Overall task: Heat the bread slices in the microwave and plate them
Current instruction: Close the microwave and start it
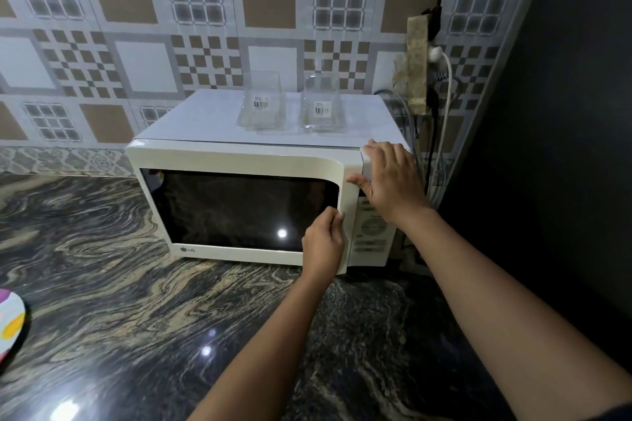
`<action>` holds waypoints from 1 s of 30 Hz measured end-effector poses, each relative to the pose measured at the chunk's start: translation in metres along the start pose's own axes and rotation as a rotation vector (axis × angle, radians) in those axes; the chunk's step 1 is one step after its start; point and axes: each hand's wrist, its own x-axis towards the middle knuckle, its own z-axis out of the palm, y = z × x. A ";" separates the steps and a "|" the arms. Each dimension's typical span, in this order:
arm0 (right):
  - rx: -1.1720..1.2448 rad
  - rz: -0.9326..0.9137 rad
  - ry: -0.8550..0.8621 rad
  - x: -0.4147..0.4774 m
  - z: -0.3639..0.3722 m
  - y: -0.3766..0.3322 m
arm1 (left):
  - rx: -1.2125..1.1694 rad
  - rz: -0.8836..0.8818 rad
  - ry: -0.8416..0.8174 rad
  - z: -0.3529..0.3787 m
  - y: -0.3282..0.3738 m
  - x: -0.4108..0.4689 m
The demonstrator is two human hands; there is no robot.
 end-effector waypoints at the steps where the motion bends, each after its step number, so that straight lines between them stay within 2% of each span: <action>1: -0.006 -0.008 -0.005 0.001 -0.001 0.000 | 0.009 0.002 0.007 0.000 0.001 0.000; 8: -0.022 -0.040 -0.003 0.005 -0.005 0.003 | 0.005 -0.015 -0.004 -0.001 0.004 0.000; 16: 0.109 0.018 0.060 0.009 0.003 0.004 | 0.002 -0.036 -0.031 0.002 0.003 0.012; 23: 0.134 0.067 -0.002 -0.004 0.005 -0.002 | -0.034 -0.009 -0.091 0.000 0.009 0.010; 27: 0.109 0.045 0.004 -0.013 0.002 -0.002 | 0.015 -0.033 -0.148 0.001 0.005 0.008; 30: 0.116 0.043 0.020 -0.014 0.003 -0.001 | -0.037 -0.031 -0.147 0.000 0.001 0.004</action>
